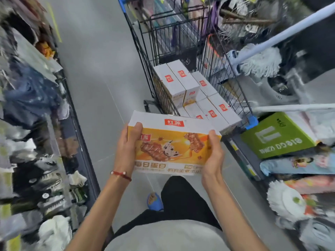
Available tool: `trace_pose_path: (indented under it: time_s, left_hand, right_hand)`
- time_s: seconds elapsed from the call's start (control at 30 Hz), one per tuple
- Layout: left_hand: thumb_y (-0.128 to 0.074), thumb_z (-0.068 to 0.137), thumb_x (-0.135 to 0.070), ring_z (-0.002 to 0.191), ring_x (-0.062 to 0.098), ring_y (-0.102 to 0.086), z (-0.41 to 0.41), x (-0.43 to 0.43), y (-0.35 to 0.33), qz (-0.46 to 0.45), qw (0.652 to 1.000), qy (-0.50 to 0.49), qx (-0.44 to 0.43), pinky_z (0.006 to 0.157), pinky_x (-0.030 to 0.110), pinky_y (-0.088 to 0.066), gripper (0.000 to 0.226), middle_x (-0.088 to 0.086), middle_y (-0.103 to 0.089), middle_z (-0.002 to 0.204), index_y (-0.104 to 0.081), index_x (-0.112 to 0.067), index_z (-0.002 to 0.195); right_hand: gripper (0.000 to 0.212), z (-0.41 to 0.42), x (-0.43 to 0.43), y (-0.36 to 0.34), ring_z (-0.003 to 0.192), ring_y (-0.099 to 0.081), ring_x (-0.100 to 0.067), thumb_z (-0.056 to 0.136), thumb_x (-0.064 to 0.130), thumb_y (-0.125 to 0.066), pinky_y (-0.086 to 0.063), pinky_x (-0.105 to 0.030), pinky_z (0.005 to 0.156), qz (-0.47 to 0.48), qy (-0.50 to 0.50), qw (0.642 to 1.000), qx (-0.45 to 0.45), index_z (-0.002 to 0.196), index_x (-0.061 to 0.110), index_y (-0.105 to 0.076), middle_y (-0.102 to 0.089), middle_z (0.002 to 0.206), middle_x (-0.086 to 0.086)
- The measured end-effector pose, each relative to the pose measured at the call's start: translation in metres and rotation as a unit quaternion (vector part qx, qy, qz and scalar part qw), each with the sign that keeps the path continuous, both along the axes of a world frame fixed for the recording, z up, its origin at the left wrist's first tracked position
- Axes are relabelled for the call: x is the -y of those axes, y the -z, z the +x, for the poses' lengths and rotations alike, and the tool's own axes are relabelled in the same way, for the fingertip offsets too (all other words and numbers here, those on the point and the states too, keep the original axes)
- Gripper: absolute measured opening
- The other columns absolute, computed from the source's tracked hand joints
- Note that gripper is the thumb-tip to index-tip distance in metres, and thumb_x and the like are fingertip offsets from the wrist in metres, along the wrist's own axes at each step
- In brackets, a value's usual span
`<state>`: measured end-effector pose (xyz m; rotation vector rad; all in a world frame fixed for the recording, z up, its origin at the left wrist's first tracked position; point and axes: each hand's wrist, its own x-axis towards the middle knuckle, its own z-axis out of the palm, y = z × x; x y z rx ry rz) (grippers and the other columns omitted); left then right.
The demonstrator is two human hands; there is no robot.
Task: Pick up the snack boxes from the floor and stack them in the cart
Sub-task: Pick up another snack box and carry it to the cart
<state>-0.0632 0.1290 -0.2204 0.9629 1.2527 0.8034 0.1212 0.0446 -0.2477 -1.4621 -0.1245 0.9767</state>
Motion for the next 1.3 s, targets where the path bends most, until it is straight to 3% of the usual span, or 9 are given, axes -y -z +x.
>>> trace_pose_path:
  time_s: [0.27,0.43,0.63,0.73,0.87,1.03,1.13,1.2,1.3]
  left_hand:
    - [-0.053,0.088,-0.064,0.096,0.026,-0.076,0.038,-0.128,0.008,0.022,0.997,0.072,-0.023,0.092,0.049,-0.059,0.065,0.006,-0.077,0.109,-0.054,-0.019,0.135]
    - [-0.057,0.091,-0.06,0.094,0.022,-0.077,0.083,-0.203,0.004,0.029,0.992,0.12,-0.024,0.089,0.043,-0.061,0.057,0.003,-0.078,0.108,-0.054,-0.018,0.13]
    - [-0.059,0.093,-0.048,0.093,0.021,-0.077,0.145,-0.29,-0.005,0.035,0.982,0.185,-0.005,0.076,0.027,-0.061,0.056,0.002,-0.079,0.105,-0.053,-0.013,0.136]
    - [-0.057,0.09,-0.046,0.091,0.021,-0.077,0.17,-0.321,-0.007,0.03,0.979,0.202,0.007,0.071,0.025,-0.061,0.06,0.004,-0.079,0.103,-0.055,-0.006,0.134]
    - [-0.06,0.094,-0.048,0.097,0.028,-0.076,0.204,-0.361,-0.001,0.013,0.967,0.253,0.02,0.075,0.03,-0.062,0.061,0.013,-0.077,0.111,-0.056,-0.004,0.135]
    - [-0.062,0.083,-0.055,0.103,0.035,-0.074,0.247,-0.413,0.014,-0.012,0.944,0.329,0.013,0.077,0.034,-0.062,0.076,0.017,-0.074,0.117,-0.056,-0.004,0.139]
    - [-0.064,0.079,-0.056,0.107,0.041,-0.071,0.274,-0.447,0.029,-0.016,0.93,0.368,0.003,0.087,0.048,-0.061,0.079,0.017,-0.073,0.118,-0.055,-0.008,0.141]
    - [-0.067,0.076,-0.05,0.11,0.043,-0.068,0.293,-0.471,0.039,-0.026,0.923,0.383,0.001,0.09,0.05,-0.058,0.076,0.013,-0.073,0.118,-0.056,-0.01,0.141]
    - [-0.07,0.078,-0.035,0.122,0.042,-0.061,0.322,-0.501,0.051,-0.041,0.908,0.416,0.008,0.106,0.061,-0.046,0.068,0.012,-0.069,0.129,-0.055,-0.019,0.143]
  right_hand:
    - [0.073,0.025,-0.103,0.015,0.099,-0.078,-0.036,0.079,0.069,-0.065,-0.062,-0.051,0.091,-0.002,0.065,0.998,0.009,0.126,0.013,-0.067,-0.079,0.111,-0.015]
    - [0.053,0.059,-0.164,0.022,0.096,-0.077,-0.039,0.086,0.06,-0.063,-0.061,-0.056,0.091,0.006,0.107,0.994,-0.017,0.112,0.014,-0.069,-0.079,0.108,-0.018]
    - [0.046,0.103,-0.226,0.016,0.093,-0.075,-0.036,0.087,0.054,-0.061,-0.057,-0.046,0.085,0.008,0.145,0.989,-0.038,0.102,0.012,-0.066,-0.075,0.105,-0.018]
    - [0.073,0.123,-0.246,0.014,0.107,-0.073,-0.042,0.08,0.056,-0.068,-0.056,-0.054,0.098,0.015,0.165,0.985,-0.041,0.128,0.002,-0.061,-0.074,0.119,-0.023]
    - [0.093,0.15,-0.27,0.015,0.108,-0.07,-0.049,0.068,0.061,-0.071,-0.058,-0.047,0.089,0.02,0.163,0.986,-0.033,0.133,-0.004,-0.059,-0.072,0.118,-0.03]
    - [0.077,0.18,-0.301,0.018,0.097,-0.074,-0.039,0.072,0.049,-0.067,-0.056,-0.039,0.08,0.008,0.206,0.978,-0.025,0.131,0.0,-0.063,-0.076,0.11,-0.021]
    - [0.075,0.194,-0.324,0.022,0.094,-0.074,-0.029,0.068,0.048,-0.07,-0.055,-0.044,0.087,-0.01,0.23,0.973,-0.016,0.132,0.01,-0.065,-0.079,0.104,-0.009]
    - [0.072,0.203,-0.339,0.029,0.104,-0.074,-0.03,0.068,0.046,-0.074,-0.052,-0.053,0.102,-0.027,0.244,0.969,-0.006,0.134,0.018,-0.067,-0.079,0.111,-0.005]
    - [0.072,0.215,-0.357,0.038,0.126,-0.065,-0.029,0.067,0.054,-0.083,-0.024,-0.067,0.121,-0.062,0.243,0.968,0.006,0.135,0.034,-0.066,-0.075,0.127,0.002]
